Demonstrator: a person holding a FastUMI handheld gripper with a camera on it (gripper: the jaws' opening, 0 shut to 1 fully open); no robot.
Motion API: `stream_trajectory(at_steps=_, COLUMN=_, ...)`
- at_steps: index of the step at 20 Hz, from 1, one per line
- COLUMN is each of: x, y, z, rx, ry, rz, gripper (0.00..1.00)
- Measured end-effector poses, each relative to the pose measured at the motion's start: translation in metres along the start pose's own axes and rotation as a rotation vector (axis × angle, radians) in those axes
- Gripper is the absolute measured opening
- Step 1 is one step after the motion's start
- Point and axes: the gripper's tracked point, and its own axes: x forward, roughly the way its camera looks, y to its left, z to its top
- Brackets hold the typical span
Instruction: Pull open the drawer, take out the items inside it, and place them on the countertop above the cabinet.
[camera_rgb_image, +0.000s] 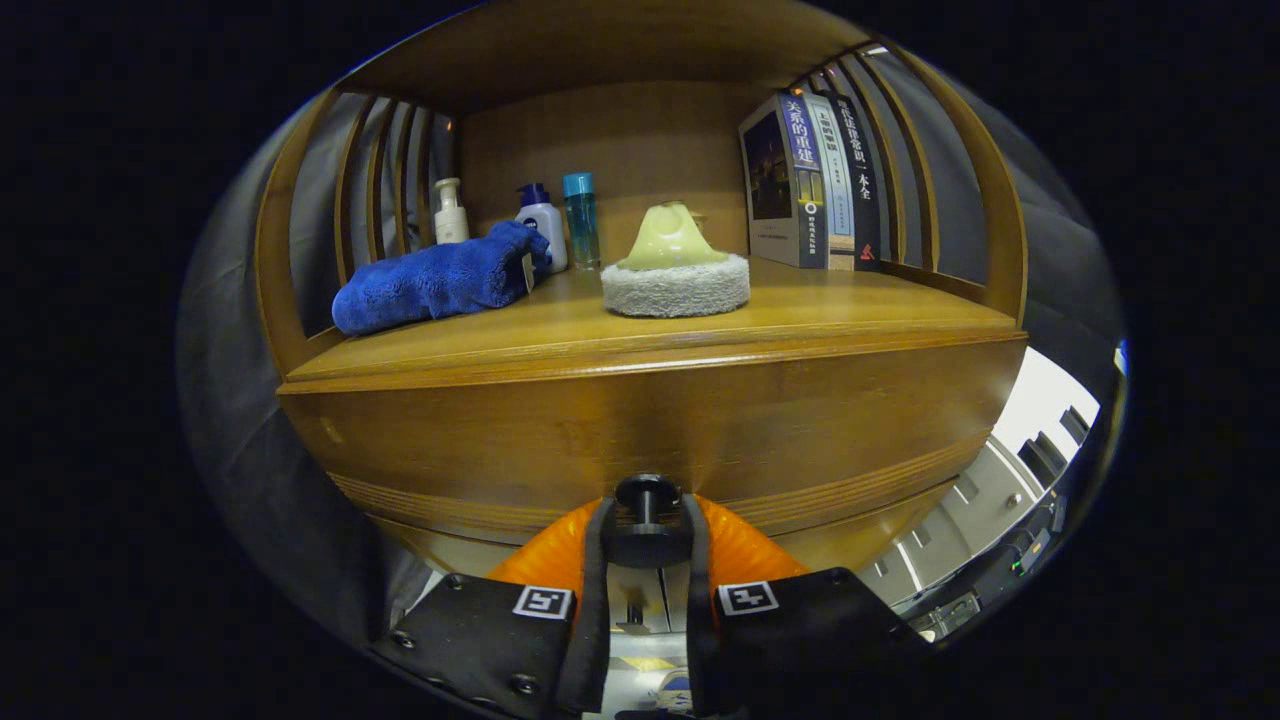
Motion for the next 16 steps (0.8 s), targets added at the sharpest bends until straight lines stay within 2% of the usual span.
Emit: stream_trajectory(at_steps=16, x=-0.076, y=0.0, z=-0.04, rx=-0.017, ry=0.143, rz=0.055, gripper=0.39)
